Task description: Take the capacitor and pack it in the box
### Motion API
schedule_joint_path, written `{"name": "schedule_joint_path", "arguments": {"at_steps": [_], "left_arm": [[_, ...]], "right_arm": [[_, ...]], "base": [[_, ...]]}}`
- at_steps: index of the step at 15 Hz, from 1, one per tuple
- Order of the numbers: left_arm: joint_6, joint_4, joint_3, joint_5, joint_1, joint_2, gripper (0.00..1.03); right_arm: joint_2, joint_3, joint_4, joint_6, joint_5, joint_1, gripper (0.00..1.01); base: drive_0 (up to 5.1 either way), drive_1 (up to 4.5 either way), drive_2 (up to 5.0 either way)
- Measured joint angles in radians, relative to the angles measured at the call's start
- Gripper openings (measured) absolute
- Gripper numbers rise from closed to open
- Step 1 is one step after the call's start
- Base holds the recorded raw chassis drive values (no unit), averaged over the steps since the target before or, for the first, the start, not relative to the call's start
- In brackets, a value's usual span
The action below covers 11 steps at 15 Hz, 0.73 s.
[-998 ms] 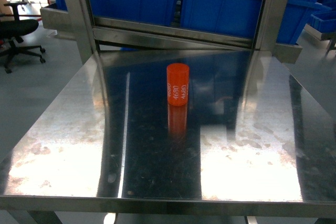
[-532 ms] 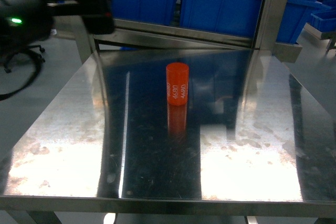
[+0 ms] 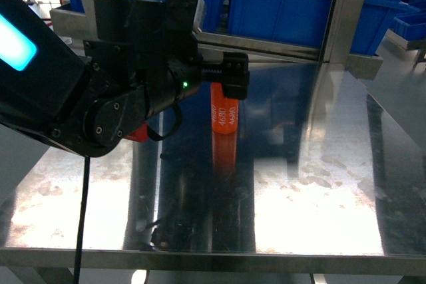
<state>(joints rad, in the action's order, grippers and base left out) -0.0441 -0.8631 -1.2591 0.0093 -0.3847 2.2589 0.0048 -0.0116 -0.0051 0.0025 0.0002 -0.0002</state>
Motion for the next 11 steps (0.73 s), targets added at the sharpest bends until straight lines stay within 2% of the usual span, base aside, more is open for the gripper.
{"name": "schedule_joint_path", "arguments": {"at_steps": [3,6,8,9,11], "left_arm": [[0.018,0.045,-0.083,-0.012,-0.018,0.087,0.98],[0.018,0.089,-0.156,-0.02,-0.018,0.181,0.98],[0.014,0.068,-0.204,-0.005,-0.013,0.24,0.98],[0.014,0.063,-0.215,0.008,-0.011,0.253,0.95],[-0.005,0.092,-0.221,0.011,-0.007,0.257,0.7]], "right_arm": [[0.0,0.0,0.0,0.0,0.0,0.0,0.98],[0.0,0.0,0.0,0.0,0.0,0.0,0.98],[0.0,0.0,0.0,0.0,0.0,0.0,0.98],[0.0,0.0,0.0,0.0,0.0,0.0,0.98],[0.0,0.0,0.0,0.0,0.0,0.0,0.98]], "base": [[0.0,0.0,0.0],[0.0,0.0,0.0],[0.0,0.0,0.0],[0.0,0.0,0.0],[0.0,0.0,0.0]]}}
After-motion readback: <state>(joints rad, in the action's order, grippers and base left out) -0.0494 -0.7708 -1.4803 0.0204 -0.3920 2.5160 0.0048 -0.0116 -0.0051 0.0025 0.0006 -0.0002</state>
